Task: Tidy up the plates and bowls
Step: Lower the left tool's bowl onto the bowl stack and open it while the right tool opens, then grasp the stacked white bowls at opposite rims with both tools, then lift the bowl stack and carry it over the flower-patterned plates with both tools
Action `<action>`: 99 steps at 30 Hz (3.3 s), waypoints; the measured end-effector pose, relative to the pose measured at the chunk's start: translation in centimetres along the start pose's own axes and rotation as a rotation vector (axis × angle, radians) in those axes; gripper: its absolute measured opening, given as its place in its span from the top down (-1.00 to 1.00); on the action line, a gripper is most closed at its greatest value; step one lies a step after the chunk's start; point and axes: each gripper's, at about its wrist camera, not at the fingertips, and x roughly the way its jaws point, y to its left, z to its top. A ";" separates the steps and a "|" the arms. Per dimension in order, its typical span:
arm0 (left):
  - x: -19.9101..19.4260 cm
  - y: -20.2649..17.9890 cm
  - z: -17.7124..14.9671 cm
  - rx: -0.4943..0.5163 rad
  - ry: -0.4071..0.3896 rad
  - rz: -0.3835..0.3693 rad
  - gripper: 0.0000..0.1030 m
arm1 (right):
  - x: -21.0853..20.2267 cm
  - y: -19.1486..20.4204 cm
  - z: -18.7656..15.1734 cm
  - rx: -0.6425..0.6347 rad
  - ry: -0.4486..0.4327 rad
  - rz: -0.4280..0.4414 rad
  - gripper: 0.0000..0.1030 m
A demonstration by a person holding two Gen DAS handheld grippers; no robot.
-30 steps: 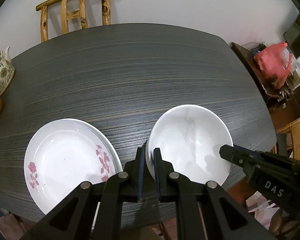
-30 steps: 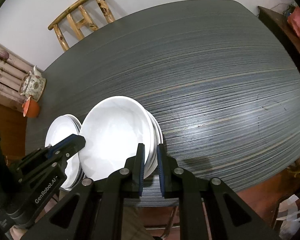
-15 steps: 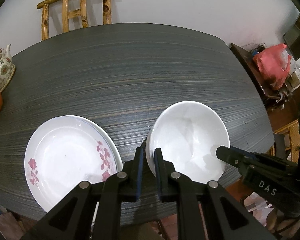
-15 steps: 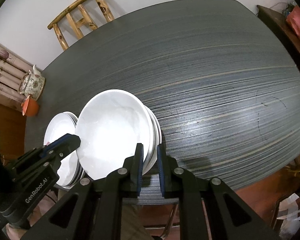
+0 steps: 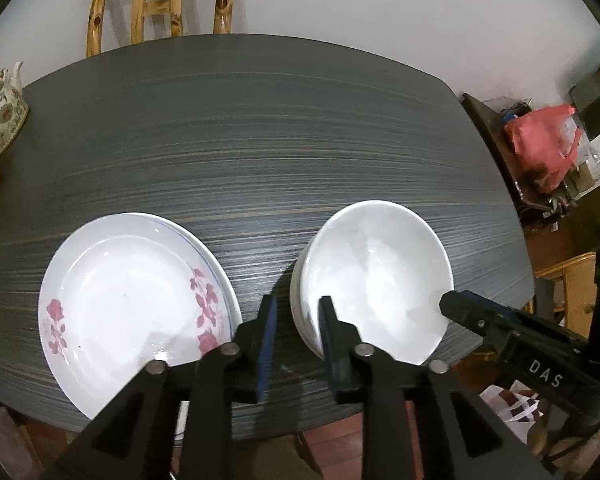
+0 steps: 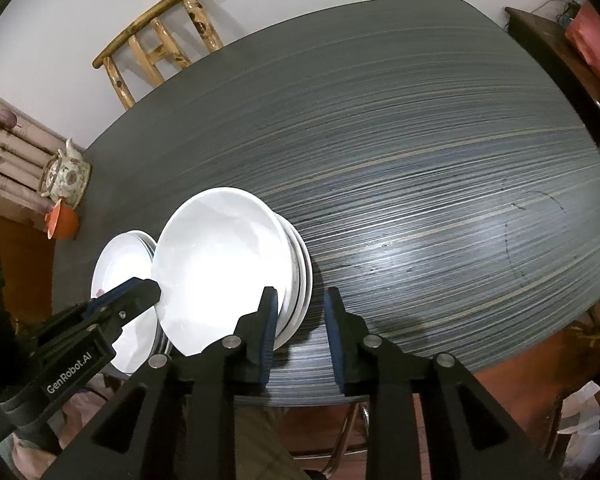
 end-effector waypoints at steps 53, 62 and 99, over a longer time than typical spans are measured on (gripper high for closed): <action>4.1 3.4 1.2 -0.227 0.105 -0.144 0.05 | 4.3 -1.2 0.3 0.127 0.017 0.070 0.31; 5.0 3.1 0.9 -0.230 0.121 -0.149 0.28 | 5.0 -1.2 0.6 0.122 0.029 0.074 0.40; 5.4 1.7 1.1 -0.176 0.104 -0.076 0.62 | 5.9 -1.1 0.3 0.144 0.023 0.087 0.54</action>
